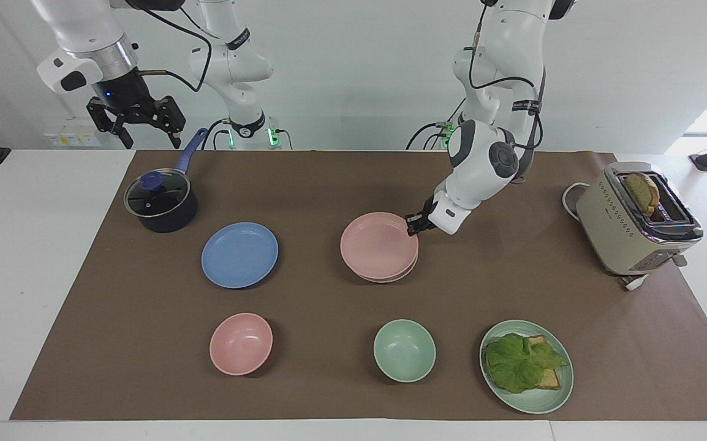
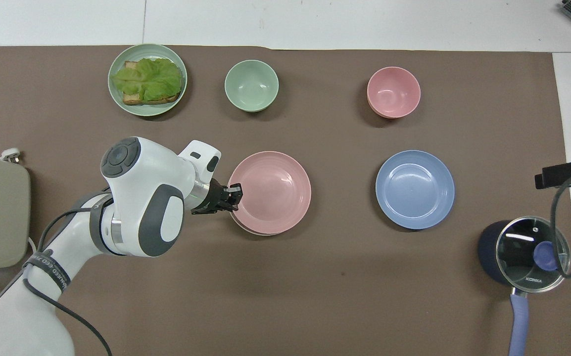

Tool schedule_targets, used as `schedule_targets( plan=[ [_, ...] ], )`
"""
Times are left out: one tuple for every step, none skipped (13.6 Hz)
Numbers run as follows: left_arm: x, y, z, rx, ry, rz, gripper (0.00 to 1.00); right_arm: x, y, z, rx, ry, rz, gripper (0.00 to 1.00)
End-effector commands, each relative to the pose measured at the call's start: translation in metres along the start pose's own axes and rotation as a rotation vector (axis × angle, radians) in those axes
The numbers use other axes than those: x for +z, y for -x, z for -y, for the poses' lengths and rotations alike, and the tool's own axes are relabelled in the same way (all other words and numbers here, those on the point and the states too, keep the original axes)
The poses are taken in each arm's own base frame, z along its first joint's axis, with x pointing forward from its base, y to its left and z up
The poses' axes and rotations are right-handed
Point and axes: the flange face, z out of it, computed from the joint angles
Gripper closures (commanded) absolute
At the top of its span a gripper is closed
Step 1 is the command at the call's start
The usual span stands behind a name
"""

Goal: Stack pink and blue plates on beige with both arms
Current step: 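Carry the pink plate onto the beige plate and open the left gripper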

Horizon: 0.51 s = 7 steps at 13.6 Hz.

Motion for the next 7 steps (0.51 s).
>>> schedule_targets(
  plan=[
    [0.0007,0.0006,0.002,-0.017,0.017,-0.02,1.0,-0.0014,0.0071,-0.0006,0.0,0.001,-0.004,0.0],
    [0.0002,0.0005,0.0016,-0.017,0.017,-0.02,1.0,-0.0013,0.0073,-0.0006,0.0,0.001,-0.003,0.0],
    [-0.0005,-0.0019,0.0055,-0.022,0.015,-0.012,0.68,-0.0013,0.0073,-0.0006,0.0,0.001,-0.003,0.0],
    [-0.0017,-0.0032,0.0071,-0.026,0.015,-0.01,0.18,-0.0013,0.0073,-0.0006,0.0,0.001,-0.003,0.0],
    [-0.0027,-0.0034,0.0075,-0.027,0.016,-0.01,0.0,-0.0013,0.0073,-0.0006,0.002,0.001,-0.003,0.0],
    [-0.0024,-0.0037,0.0074,-0.036,0.015,-0.009,0.0,-0.0013,0.0073,-0.0006,0.0,0.001,-0.003,0.0],
    [-0.0035,-0.0048,0.0082,-0.04,0.016,-0.009,0.0,-0.0013,0.0073,-0.0006,0.002,0.001,-0.003,0.0]
  ],
)
